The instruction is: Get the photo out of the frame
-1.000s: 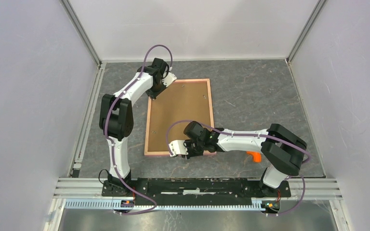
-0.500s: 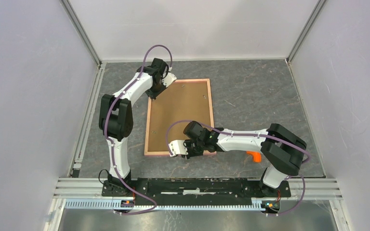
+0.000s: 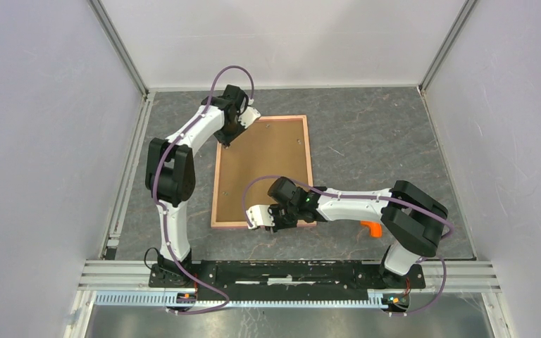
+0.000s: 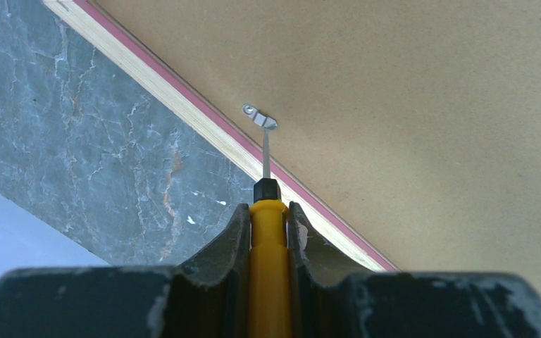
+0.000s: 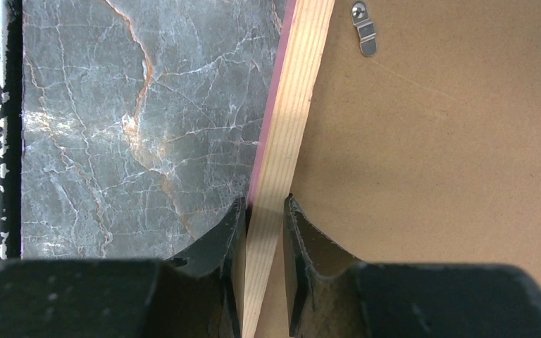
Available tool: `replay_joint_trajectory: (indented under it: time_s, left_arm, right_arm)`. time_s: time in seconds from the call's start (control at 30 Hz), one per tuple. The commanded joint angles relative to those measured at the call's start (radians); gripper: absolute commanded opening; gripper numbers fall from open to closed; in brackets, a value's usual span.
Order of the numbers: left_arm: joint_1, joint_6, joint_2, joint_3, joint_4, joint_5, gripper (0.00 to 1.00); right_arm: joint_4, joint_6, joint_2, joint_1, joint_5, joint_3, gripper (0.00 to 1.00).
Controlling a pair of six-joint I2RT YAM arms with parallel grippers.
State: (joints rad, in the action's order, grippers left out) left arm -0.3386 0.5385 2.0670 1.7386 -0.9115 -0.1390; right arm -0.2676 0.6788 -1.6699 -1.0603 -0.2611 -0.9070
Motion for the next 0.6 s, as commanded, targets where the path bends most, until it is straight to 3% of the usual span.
replay_joint_trajectory:
  time_s: [0.0, 0.37, 0.57]
  left_arm:
    - [-0.041, -0.060, 0.027, 0.026, -0.050, 0.182, 0.02]
    - [-0.040, -0.084, 0.076, 0.093, -0.027, 0.149, 0.02]
    - [-0.035, -0.087, -0.017, 0.070, -0.027, 0.166, 0.02]
  right_arm:
    - [-0.229, -0.008, -0.084, -0.019, -0.062, 0.066, 0.00]
    - [-0.232, -0.004, -0.079, -0.019, -0.058, 0.074, 0.00]
    - [-0.233, -0.004, -0.080, -0.020, -0.058, 0.074, 0.00]
